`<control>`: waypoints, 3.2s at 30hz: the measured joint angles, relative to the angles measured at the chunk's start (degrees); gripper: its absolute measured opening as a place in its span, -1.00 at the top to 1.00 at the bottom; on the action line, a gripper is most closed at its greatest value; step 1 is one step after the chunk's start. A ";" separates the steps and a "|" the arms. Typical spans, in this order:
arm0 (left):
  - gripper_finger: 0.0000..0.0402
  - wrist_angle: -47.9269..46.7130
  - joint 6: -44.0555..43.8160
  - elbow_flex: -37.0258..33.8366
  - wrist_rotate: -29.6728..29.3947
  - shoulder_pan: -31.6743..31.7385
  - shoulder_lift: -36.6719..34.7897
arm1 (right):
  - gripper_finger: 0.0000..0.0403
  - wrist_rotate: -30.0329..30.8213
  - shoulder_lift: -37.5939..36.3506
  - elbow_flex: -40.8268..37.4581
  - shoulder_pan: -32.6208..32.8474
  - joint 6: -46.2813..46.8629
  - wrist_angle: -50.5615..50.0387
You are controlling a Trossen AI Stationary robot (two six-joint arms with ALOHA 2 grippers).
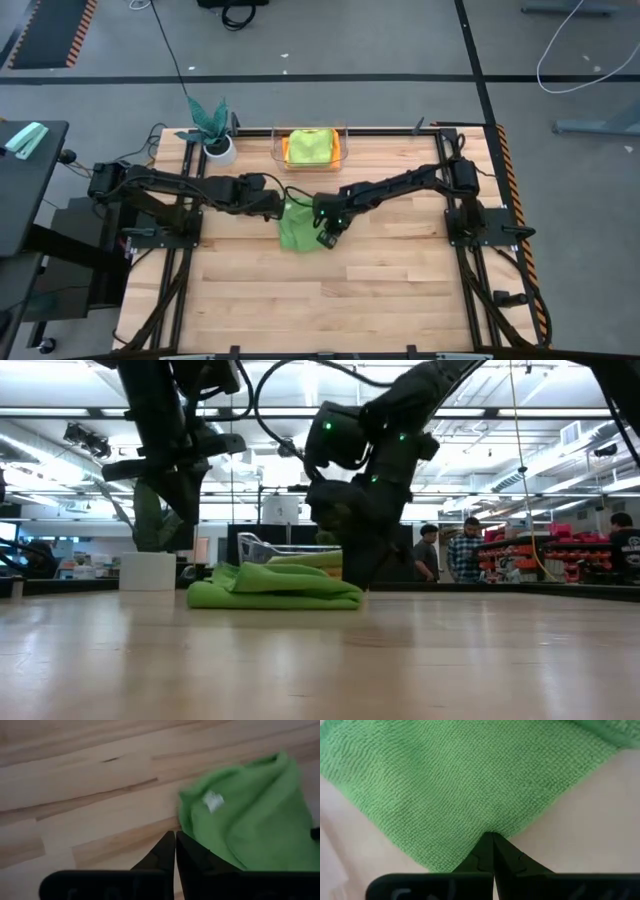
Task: Fold microfiber towels
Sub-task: Fold the green towel
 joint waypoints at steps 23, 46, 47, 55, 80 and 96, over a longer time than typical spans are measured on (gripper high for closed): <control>0.92 10.18 15.15 0.00 5.34 2.05 0.50 | 0.99 11.99 -10.51 -0.33 6.96 6.91 -2.93; 0.88 34.02 26.60 0.02 31.82 4.94 10.49 | 1.00 23.67 -10.71 -0.56 8.75 -7.99 -2.58; 0.88 34.33 26.64 0.02 31.90 4.72 11.07 | 1.00 23.81 -10.29 -0.72 8.75 -9.28 -1.95; 0.84 38.07 24.85 0.04 33.06 2.04 15.46 | 1.00 23.45 -5.86 -0.72 9.41 -13.83 0.12; 0.86 21.83 30.63 10.88 21.45 2.98 27.69 | 1.00 23.50 -5.40 -2.23 11.95 -13.77 10.84; 0.86 20.58 30.99 10.69 20.21 4.54 27.74 | 1.00 23.74 0.49 -3.30 11.88 -16.07 12.53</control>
